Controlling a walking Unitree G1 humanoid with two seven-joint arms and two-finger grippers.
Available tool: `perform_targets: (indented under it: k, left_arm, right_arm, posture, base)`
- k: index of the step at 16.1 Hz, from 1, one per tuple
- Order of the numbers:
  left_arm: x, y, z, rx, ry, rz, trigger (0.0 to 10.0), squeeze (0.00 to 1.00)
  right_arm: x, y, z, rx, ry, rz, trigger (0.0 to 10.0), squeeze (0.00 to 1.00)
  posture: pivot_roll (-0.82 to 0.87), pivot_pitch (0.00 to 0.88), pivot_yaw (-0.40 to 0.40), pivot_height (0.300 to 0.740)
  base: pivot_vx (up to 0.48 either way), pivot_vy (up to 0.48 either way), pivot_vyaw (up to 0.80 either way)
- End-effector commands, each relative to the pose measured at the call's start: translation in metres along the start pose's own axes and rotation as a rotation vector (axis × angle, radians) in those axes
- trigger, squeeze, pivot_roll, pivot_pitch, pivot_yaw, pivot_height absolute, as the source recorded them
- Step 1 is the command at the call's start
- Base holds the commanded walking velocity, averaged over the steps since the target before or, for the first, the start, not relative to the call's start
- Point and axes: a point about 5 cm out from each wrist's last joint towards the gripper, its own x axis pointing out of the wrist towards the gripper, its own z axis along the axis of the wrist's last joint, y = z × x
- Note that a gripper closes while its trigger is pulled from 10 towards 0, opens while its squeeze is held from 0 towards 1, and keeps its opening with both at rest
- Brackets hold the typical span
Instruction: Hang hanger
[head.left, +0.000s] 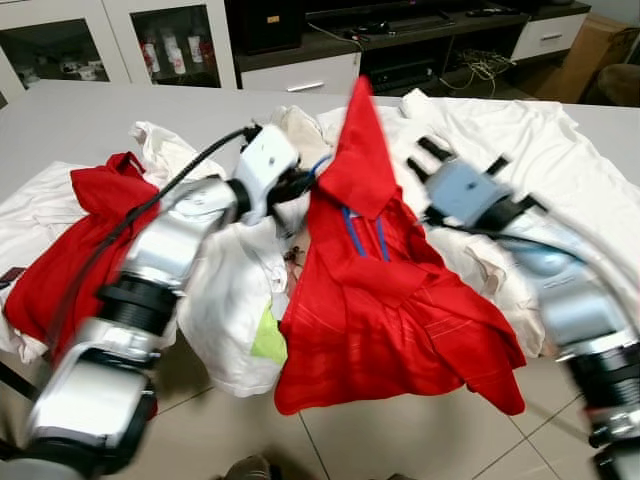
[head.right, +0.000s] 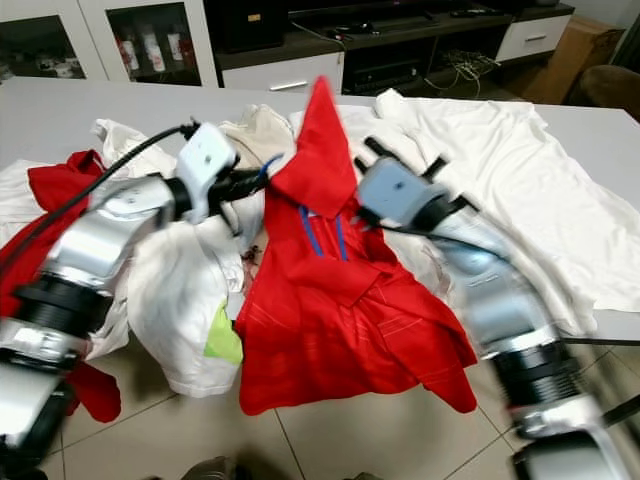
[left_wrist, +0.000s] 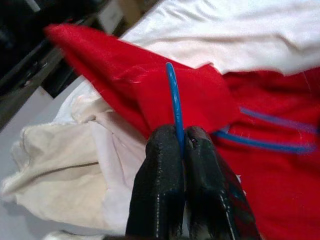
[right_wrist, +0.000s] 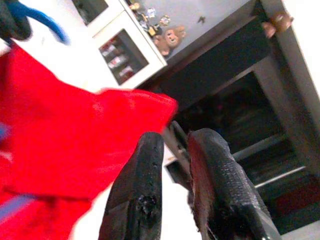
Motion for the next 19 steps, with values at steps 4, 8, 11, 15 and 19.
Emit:
perform_targets:
  k: [4,8,11,15,19]
  left_arm:
    - [-0.005,0.017,0.011,0.198,0.055,-0.057,10.0,0.0]
    - [0.003,0.02,0.018,0.202,0.015,-0.054,10.0,0.0]
    - [0.02,-0.003,0.016,0.224,-0.021,-0.135,10.0,0.0]
    - [0.025,-0.017,0.012,0.314,-0.015,-0.213,10.0,0.0]
    - [0.023,-0.014,0.01,0.368,0.007,-0.209,10.0,0.0]
  right_arm:
    - [-0.002,-0.023,-0.001,-0.225,-0.023,0.08,10.0,1.0]
    - [0.002,-0.017,0.0,-0.36,-0.068,0.223,10.0,0.0]
    - [0.01,-0.006,-0.001,-0.402,-0.102,0.276,10.0,0.0]
    - [0.02,-0.006,0.004,-0.465,-0.145,0.295,10.0,0.0]
    - [0.028,-0.015,0.004,-0.608,-0.142,0.319,10.0,1.0]
  posture:
    - [0.08,0.0,-0.02,0.74]
    - [0.07,0.0,-0.014,0.74]
    - [0.07,0.0,-0.014,0.74]
    - [0.08,0.0,-0.015,0.74]
    - [0.08,0.0,-0.02,0.74]
  base:
    - [0.0,0.0,0.0]
    - [0.0,0.0,0.0]
    - [0.0,0.0,0.0]
    - [0.0,0.0,0.0]
    - [0.0,0.0,0.0]
